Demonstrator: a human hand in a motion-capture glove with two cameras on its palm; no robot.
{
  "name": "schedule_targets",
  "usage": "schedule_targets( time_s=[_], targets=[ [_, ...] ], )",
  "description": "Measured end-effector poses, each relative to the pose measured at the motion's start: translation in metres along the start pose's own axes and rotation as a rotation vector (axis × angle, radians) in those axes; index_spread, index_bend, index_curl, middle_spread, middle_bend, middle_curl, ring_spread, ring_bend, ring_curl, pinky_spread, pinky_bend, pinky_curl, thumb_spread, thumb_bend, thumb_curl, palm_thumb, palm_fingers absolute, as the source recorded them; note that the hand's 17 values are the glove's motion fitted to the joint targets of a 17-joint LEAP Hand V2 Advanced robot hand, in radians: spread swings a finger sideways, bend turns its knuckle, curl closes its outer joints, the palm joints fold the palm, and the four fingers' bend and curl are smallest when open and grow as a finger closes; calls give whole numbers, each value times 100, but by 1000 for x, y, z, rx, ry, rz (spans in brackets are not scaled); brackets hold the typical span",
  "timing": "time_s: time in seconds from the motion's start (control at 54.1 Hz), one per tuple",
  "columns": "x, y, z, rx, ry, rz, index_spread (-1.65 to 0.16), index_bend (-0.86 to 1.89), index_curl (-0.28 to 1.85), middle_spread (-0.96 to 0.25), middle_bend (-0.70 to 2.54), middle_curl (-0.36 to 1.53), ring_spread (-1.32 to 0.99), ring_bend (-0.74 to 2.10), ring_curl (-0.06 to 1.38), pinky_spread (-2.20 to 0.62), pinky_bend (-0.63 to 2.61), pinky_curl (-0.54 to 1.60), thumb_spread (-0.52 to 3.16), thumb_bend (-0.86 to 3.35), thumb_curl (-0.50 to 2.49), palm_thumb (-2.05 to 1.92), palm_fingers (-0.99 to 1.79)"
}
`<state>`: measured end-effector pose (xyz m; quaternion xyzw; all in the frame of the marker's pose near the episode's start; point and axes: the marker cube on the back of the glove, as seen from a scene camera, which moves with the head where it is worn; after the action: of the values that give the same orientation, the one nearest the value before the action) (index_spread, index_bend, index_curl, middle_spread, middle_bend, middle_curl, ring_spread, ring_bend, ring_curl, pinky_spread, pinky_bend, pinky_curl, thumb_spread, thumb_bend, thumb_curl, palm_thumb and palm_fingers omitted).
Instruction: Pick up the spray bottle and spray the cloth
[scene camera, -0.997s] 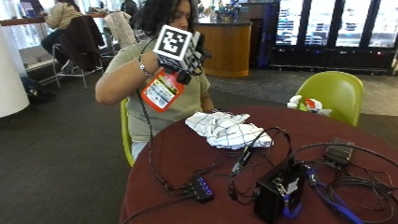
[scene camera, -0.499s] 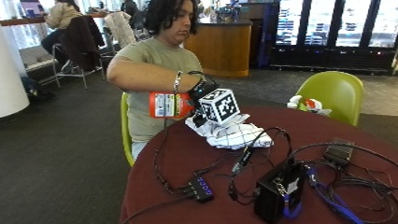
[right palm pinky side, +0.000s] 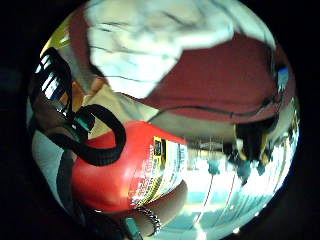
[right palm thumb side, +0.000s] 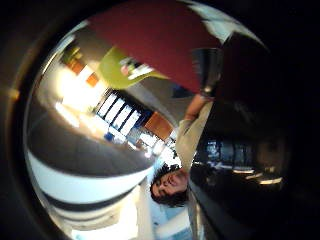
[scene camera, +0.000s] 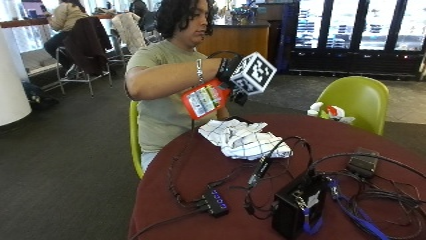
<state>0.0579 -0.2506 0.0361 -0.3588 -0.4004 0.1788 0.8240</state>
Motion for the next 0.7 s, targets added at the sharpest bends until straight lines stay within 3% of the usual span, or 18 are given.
schedule_targets(
  time_s=[0.259, 0.388, 0.462, 0.702],
  targets=[
    [-88, -24, -7, 416, -46, -528, -26, 17, 56, -16, 62, 57, -13, 69, 48, -17, 50, 41, 87, -2, 79, 105, 129],
    [-127, -65, 5, 555, -276, -833, -26, 17, 56, -15, 62, 58, -13, 69, 48, -17, 50, 41, 85, -2, 80, 104, 129],
    [-132, -94, 10, 645, -311, -907, -25, 17, 56, -15, 62, 58, -13, 70, 48, -17, 50, 41, 84, -2, 80, 104, 129],
    [-149, -149, 53, 581, -289, -1016, -26, 18, 57, -15, 61, 58, -13, 71, 48, -17, 50, 41, 80, -2, 81, 103, 130]
  ],
)
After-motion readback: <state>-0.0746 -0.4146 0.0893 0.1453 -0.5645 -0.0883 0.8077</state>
